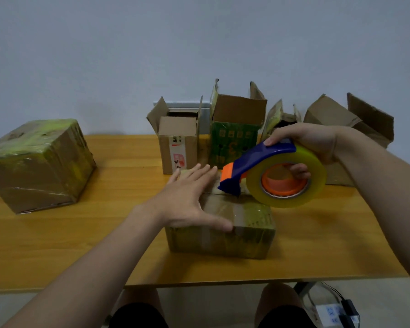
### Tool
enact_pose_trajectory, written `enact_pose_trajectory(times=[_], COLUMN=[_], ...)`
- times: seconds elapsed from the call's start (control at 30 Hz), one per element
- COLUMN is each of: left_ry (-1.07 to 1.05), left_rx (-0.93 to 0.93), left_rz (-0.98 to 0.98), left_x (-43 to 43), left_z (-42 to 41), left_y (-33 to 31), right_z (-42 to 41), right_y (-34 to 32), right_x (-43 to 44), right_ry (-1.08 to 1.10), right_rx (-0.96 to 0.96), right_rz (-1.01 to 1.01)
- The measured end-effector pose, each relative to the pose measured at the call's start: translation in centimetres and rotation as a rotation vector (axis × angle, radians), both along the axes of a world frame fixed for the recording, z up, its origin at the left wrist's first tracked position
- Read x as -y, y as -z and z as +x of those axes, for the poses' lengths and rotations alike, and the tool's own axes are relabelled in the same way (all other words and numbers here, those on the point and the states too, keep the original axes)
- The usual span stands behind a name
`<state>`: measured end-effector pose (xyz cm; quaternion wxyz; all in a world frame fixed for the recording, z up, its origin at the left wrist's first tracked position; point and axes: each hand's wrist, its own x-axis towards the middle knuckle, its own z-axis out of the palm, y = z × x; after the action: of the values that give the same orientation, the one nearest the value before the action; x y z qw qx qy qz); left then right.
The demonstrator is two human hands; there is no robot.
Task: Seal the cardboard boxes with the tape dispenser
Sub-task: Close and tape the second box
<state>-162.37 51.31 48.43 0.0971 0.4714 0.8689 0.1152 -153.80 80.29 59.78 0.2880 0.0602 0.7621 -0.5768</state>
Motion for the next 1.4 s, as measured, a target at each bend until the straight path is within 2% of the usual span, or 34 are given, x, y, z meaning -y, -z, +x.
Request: enact_pose_trajectory(times=[0.1, 0.37, 0.53, 0.7, 0.87, 0.97, 1.07, 1.27, 1.4], left_ry=[0.001, 0.025, -0.005, -0.061, -0.097, -0.134, -0.062, -0.039, -0.039], left_rx=[-0.064, -0.014, 0.028, 0.086, 0.016, -0.020, -0.030, -0.172, -0.180], left_rz=[-0.098, 0.013, 0.019, -0.027, -0.196, -0.115, -0.027, -0.011, -0.010], left_x=[-0.1, 1.3, 2.5, 6.1, 5.2, 2.7, -0.7, -2.9, -2.7], left_z=[-0.7, -2.3, -2.6, -3.8, -4.0, -2.6, -0.7, 0.3, 0.1], left_y=[0.2, -0.1, 0.0, -0.2, -1.5, -1.5, -0.9, 0.8, 1.0], right_z=[-0.1, 1.5, 2.0, 2.2, 1.5, 1.6, 1.7, 2.5, 3.0], right_y=[-0.4, 0.1, 0.5, 1.2, 2.3, 3.0, 3.2, 2.9, 3.3], right_x=[0.6, 0.9, 1.0, 0.1, 0.8, 0.6, 0.3, -0.7, -1.0], right_ry=[0.002, 0.045, 0.044, 0.019, -0.026, 0.005, 0.037, 0.065, 0.074], right_rx=[-0.005, -0.088, -0.093, -0.071, -0.084, -0.093, -0.100, -0.108, -0.087], right_rz=[0.063, 0.036, -0.001, 0.017, -0.002, -0.026, -0.005, 0.032, -0.003])
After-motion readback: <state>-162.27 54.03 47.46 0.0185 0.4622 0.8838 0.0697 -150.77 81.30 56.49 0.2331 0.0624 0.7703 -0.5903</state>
